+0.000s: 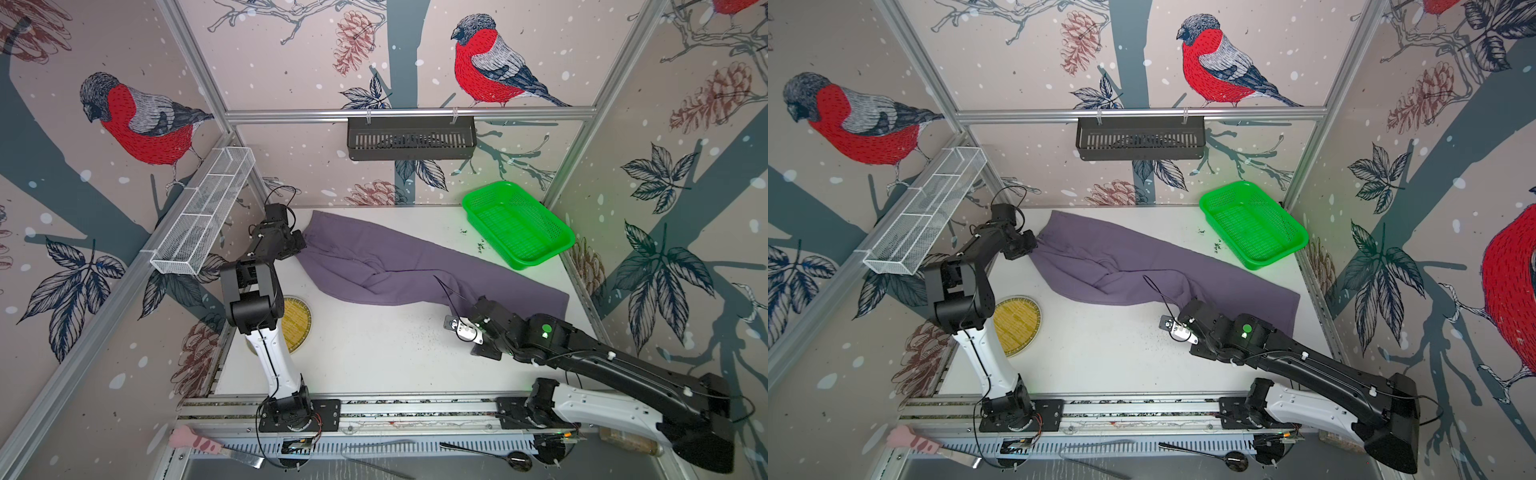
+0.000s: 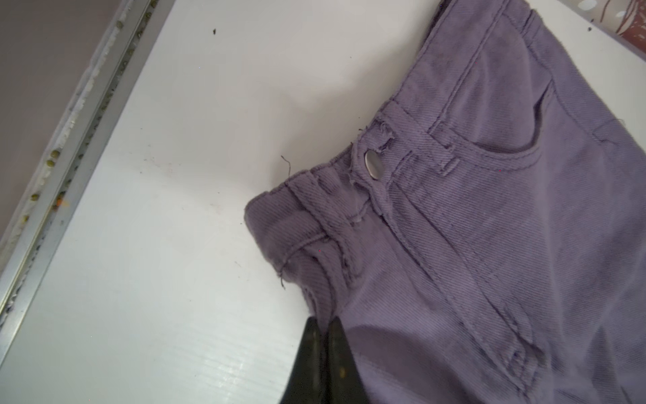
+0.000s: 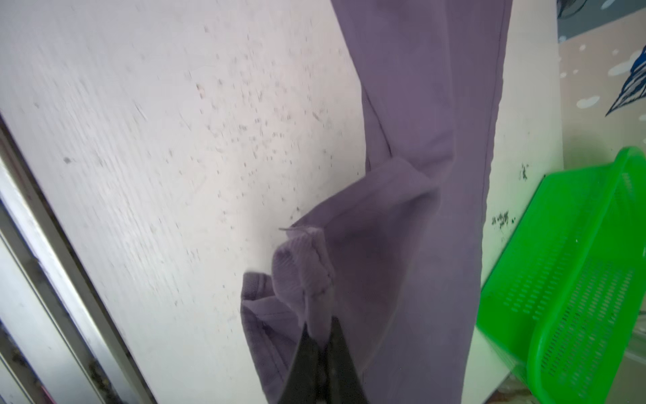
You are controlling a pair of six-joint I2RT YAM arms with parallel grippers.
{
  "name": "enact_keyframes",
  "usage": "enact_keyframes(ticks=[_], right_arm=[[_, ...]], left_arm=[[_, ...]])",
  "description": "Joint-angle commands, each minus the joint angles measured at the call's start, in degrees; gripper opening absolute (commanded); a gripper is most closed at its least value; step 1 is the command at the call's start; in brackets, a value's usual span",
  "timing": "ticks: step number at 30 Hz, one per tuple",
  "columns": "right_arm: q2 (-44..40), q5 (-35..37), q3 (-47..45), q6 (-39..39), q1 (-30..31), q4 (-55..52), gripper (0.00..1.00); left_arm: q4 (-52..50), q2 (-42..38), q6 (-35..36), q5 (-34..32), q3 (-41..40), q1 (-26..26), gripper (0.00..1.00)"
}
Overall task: Fold and stack the trousers
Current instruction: Flatten out the trousers at the center of the table.
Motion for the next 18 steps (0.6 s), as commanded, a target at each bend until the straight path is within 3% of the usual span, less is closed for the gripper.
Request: enact_keyframes(ticks=[1,5,10,18], right_arm=[[-1.2,7.4,0.3,-0.1,0.2,-9.8,0.05],[-4.2,18.0,0.9,-1.3,-1.0,-15.9,0.05],[-5.5,26.4,-0.1,-4.9,-11.8,-15.5,0.05],[-6.4,31.3,-3.6,-2.8,-17.4,-16.2,0.05]], left_arm=[[-1.0,0.9,1.2,-4.5,2.2,0.3,0.00],[-2.1,2.2,1.9,-6.0,4.8,0.6,0.00],[-2.5,3.0,1.8,-7.2,6.8,0.8,0.00],[-3.4,4.8,2.8,-7.8,8.8,0.8,0.00]])
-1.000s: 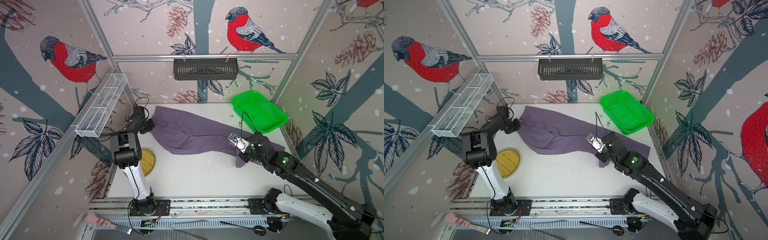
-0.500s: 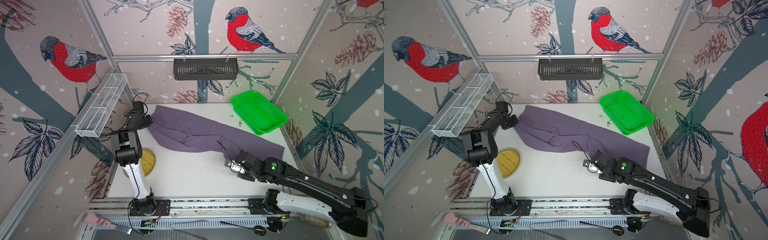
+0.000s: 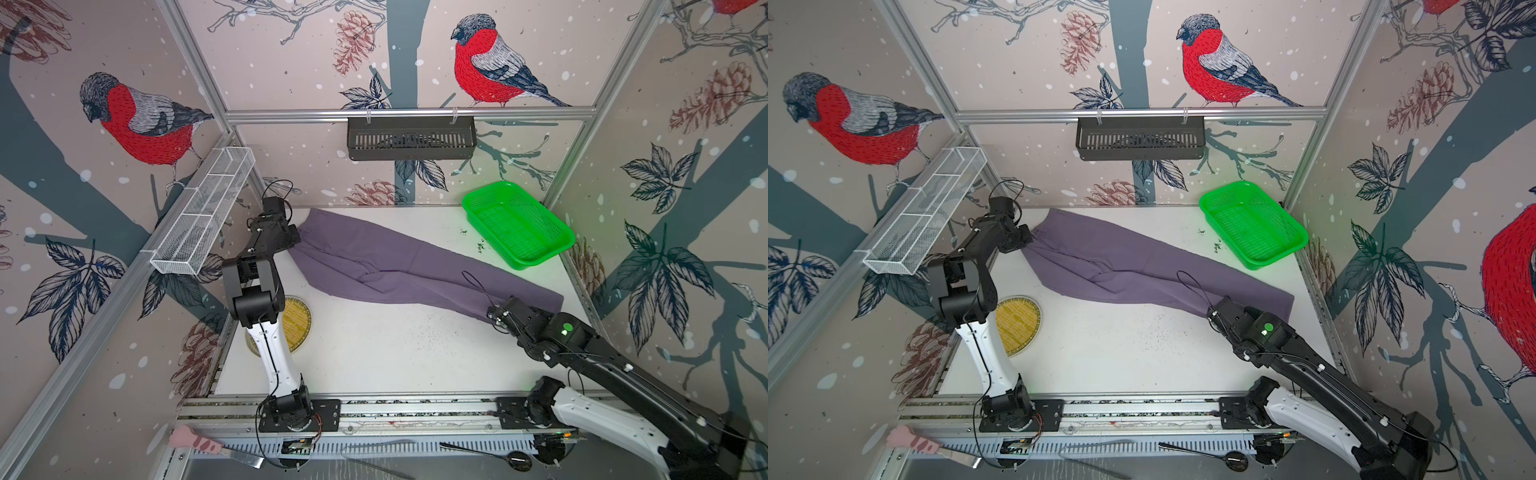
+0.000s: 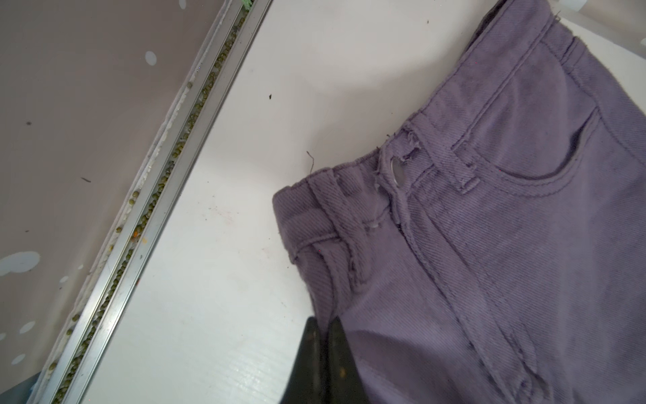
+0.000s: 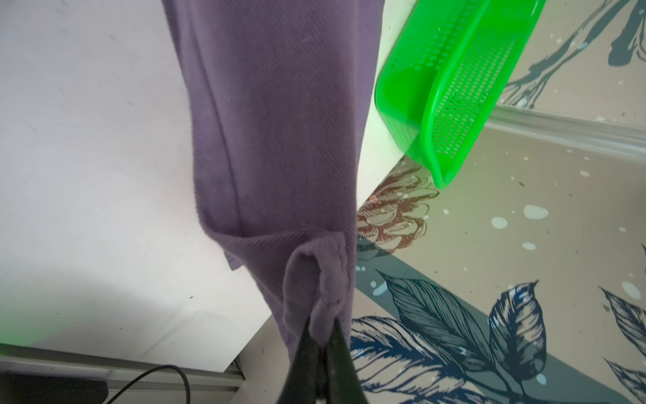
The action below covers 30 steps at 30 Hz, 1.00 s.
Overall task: Fold and stack the trousers
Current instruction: Flatten out the trousers at the center of the table.
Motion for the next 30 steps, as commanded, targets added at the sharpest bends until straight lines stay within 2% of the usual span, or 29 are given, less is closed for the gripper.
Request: enact_keyframes(ticks=[1,3,7,9,11,19,23,24,27,30], right_arm=[[-0.5,4.8,-0.9,2.1,-1.9,-2.5,0.05],[-0.9,5.3,-1.8,2.7,-3.8,-2.6,0.05],[-1.8,0.5,-3.7,2.3,-3.8,-3.0,0.06],[-1.9,-6.7,-2.4,2.1,-1.8,-4.4,0.09],[-1.6,-10.2,-2.8,1.7,-0.7,-5.7,0.10],[1.5,-18.9,-5.5,1.2,7.9,-7.1,0.12],[3.6,-18.6,-7.6,1.6,10.9,-7.3,0.16],[3.8,-17.9,-8.1,1.2,11.5,-6.6,0.20],[4.3,-15.7,-8.2,0.8,12.0,-5.6,0.41],[4.1,-13.1,-5.5,1.1,12.0,-4.6,0.72]], left_arm=[[-0.3,0.5,0.8,-2.0,0.8,0.3,0.00],[-0.1,0.8,0.9,-2.1,0.9,0.4,0.00],[-0.3,1.6,1.2,-2.3,1.8,0.5,0.00],[-0.8,2.0,1.3,-2.6,2.4,0.5,0.00],[-0.8,2.2,1.6,-3.1,2.7,0.5,0.00],[-1.2,3.1,1.7,-2.7,3.4,0.6,0.00],[-1.4,3.6,1.6,-2.8,4.2,0.6,0.00],[-1.4,3.8,1.7,-2.6,4.4,0.6,0.00],[-2.0,4.2,1.8,-2.2,5.3,0.6,0.00],[-2.1,4.0,1.7,-0.7,5.4,0.6,0.00]])
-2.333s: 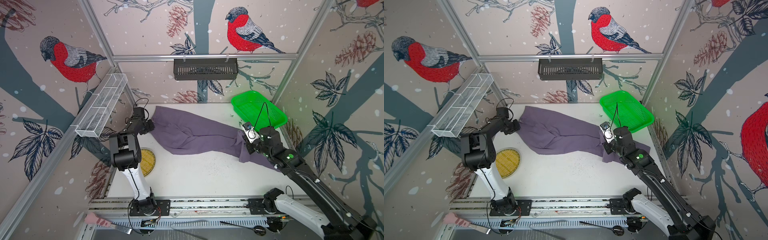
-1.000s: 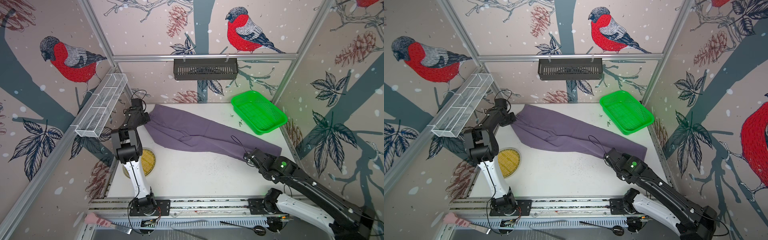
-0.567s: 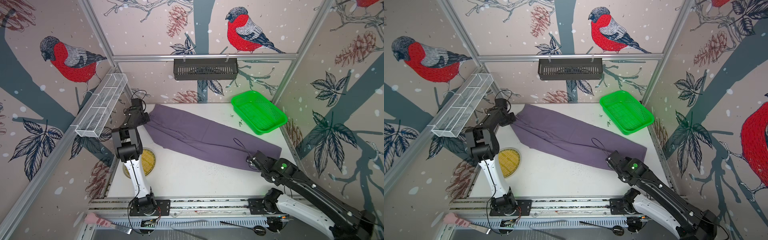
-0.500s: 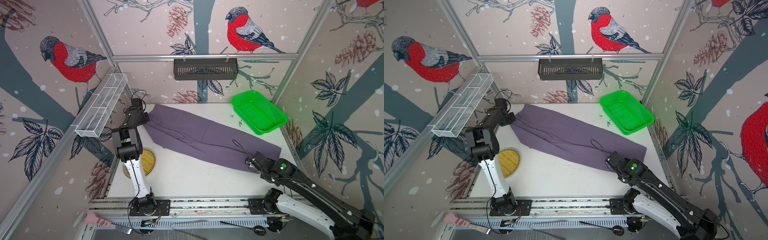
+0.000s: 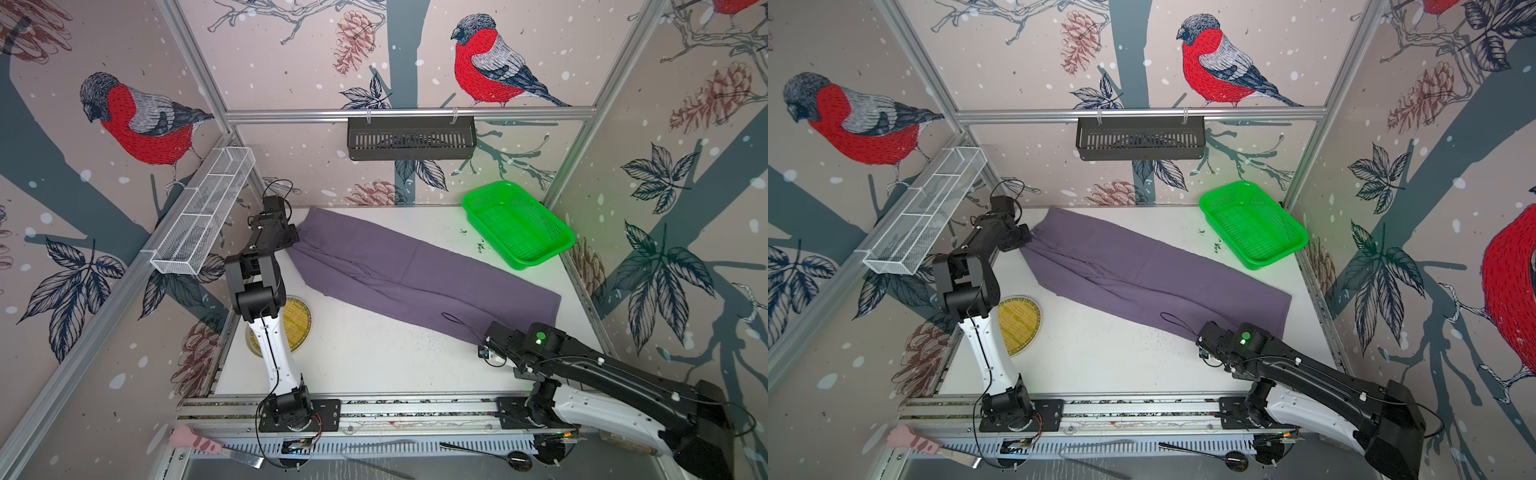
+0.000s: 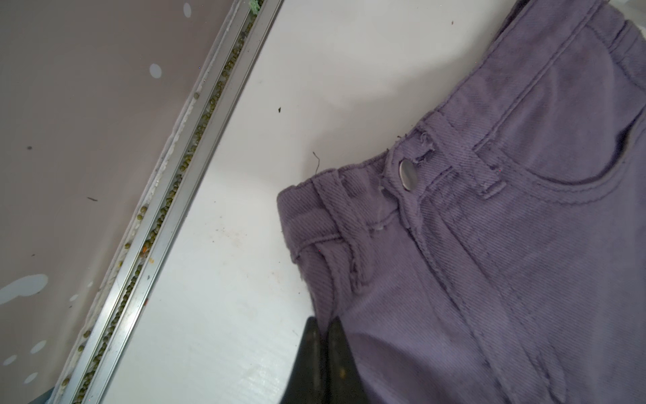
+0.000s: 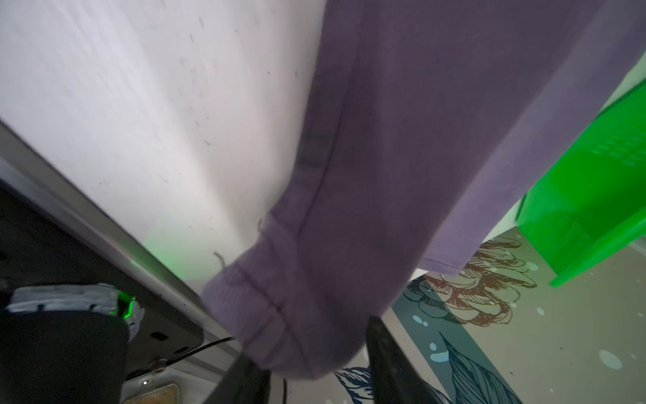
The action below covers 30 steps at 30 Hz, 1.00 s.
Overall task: Fold and stack the trousers
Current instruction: Flatten out the trousers at the center of the table, then smooth out the trousers at the center of the table.
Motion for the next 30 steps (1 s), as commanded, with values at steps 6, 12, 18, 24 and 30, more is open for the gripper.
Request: enact_keyframes(ticks=[6,12,18,24,30], right_arm=[[-0.3,-5.6,17.2,0.7,1.3,2.1,0.81],[1.0,-14.8,24.9,0.3,3.5,9.2,0.84],[2.2,-15.1,18.4,2.0,4.3,29.5,0.84],[9.7,-18.2,11.0,9.5,4.9,53.7,0.84],[17.3,-16.5,11.2,13.3,5.2,60.4,0.84]], left_arm=[[-1.1,-1.0,0.4,2.7,0.8,0.1,0.00],[-2.6,-2.3,1.0,4.8,1.1,0.0,0.00],[-3.4,-3.8,1.3,7.3,0.1,-0.1,0.00],[-6.3,-4.3,0.9,9.3,0.7,-2.4,0.00],[-8.7,-4.6,-0.3,11.0,1.8,-7.4,0.00]])
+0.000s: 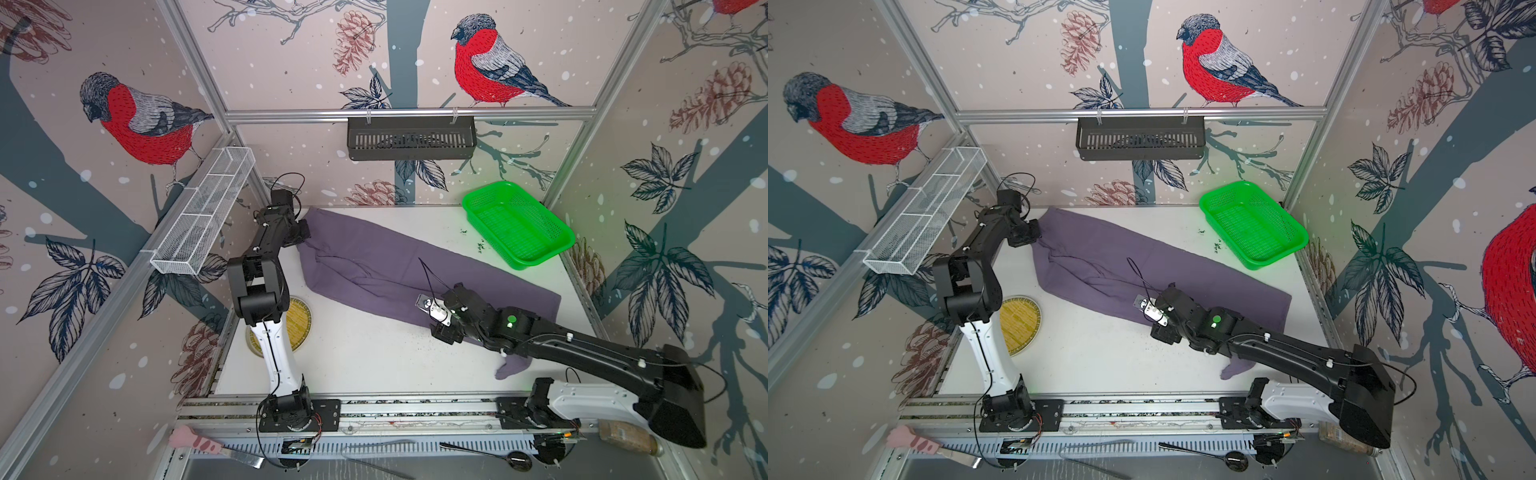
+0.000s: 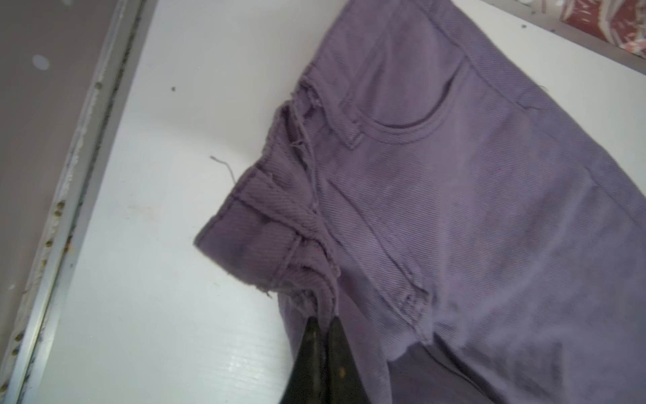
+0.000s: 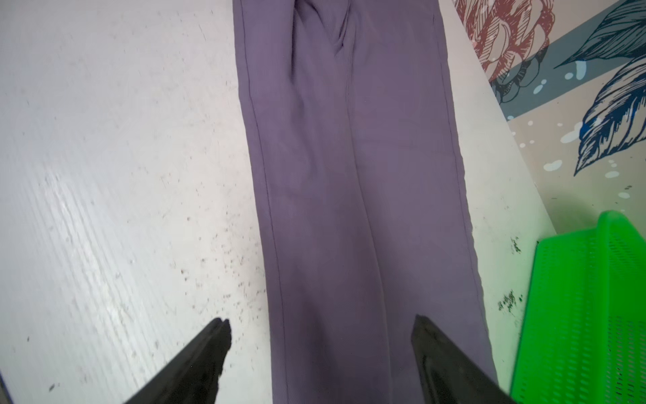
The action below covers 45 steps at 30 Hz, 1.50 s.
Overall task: Fold and stack the trousers
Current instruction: Smooth out the trousers at the center of the table.
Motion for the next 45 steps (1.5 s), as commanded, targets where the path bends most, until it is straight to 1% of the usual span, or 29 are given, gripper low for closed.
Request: enact_keyframes(ticks=[1,7,13,15,16,18,21,23,26,28,30,33,34,36,38,39,41,43,45], right_arm=[[1.7,1.2,-0.3,3.5,0.0,8.7,0.84],[1.8,1.7,-1.6,5.2,-0.1,10.3,0.84],[0.9,2.4,-3.4,6.5,-0.8,10.8,0.84],[0.6,2.3,-4.0,6.7,-1.0,10.8,0.84],[0.6,2.4,-4.3,7.0,-1.3,10.8,0.84],[0.3,2.6,-4.7,7.0,-1.8,10.8,0.84],[-0.5,2.5,-5.1,7.1,-3.2,11.0,0.84],[-1.3,1.9,-5.2,7.4,-4.5,11.2,0.85],[-3.0,0.0,-5.6,8.4,-7.0,11.6,0.85],[-4.5,-2.0,-6.0,9.3,-8.9,12.1,0.85],[-5.7,-3.6,-6.7,10.0,-10.4,13.0,0.85],[-7.0,-4.5,-7.5,10.4,-11.7,13.9,0.86],[-7.1,-4.7,-7.6,10.4,-12.0,14.0,0.86],[-6.9,-5.3,-7.6,10.2,-12.5,14.1,0.86],[-6.6,-5.7,-7.6,10.2,-12.8,14.3,0.86],[-6.4,-5.8,-7.6,10.2,-12.9,14.5,0.86],[-6.1,-6.3,-7.6,10.4,-12.9,14.6,0.86],[-5.9,-6.7,-7.6,10.9,-12.9,14.6,0.86],[-6.0,-6.9,-7.8,11.5,-12.8,14.6,0.86]], left_arm=[[-2.6,-0.3,-1.0,1.9,0.9,-2.7,0.00],[-3.2,4.9,-2.1,1.9,4.9,-7.5,0.00],[-6.7,12.3,-2.3,0.2,14.0,-13.2,0.00],[-7.1,13.6,-2.4,0.3,15.2,-14.3,0.03],[-6.9,13.8,-2.3,0.5,15.3,-14.8,0.06],[-6.7,13.8,-1.9,1.6,15.6,-15.4,0.15],[-7.5,13.1,-1.2,3.9,16.0,-15.6,0.36],[-8.8,11.8,-0.1,3.8,16.4,-15.6,0.46],[-9.4,7.4,1.5,2.6,15.7,-15.1,0.56],[-9.2,4.0,1.7,0.2,14.1,-14.2,0.62],[-8.4,0.4,1.7,0.0,11.7,-12.2,0.63],[-5.4,-4.3,0.9,0.9,5.3,-8.1,0.64],[-3.8,-5.7,0.5,2.0,2.5,-6.7,0.64],[-0.6,-7.0,-0.1,6.3,-1.9,-4.3,0.62],[2.0,-6.9,-0.6,9.7,-5.0,-3.1,0.61],[2.7,-6.3,-0.8,10.0,-5.5,-2.8,0.60],[3.9,-4.5,-1.3,10.7,-5.3,-2.2,0.59],[6.0,-3.0,-2.2,13.6,-5.1,-1.5,0.57],[5.5,-0.8,-2.4,12.4,-3.2,-1.3,0.53]])
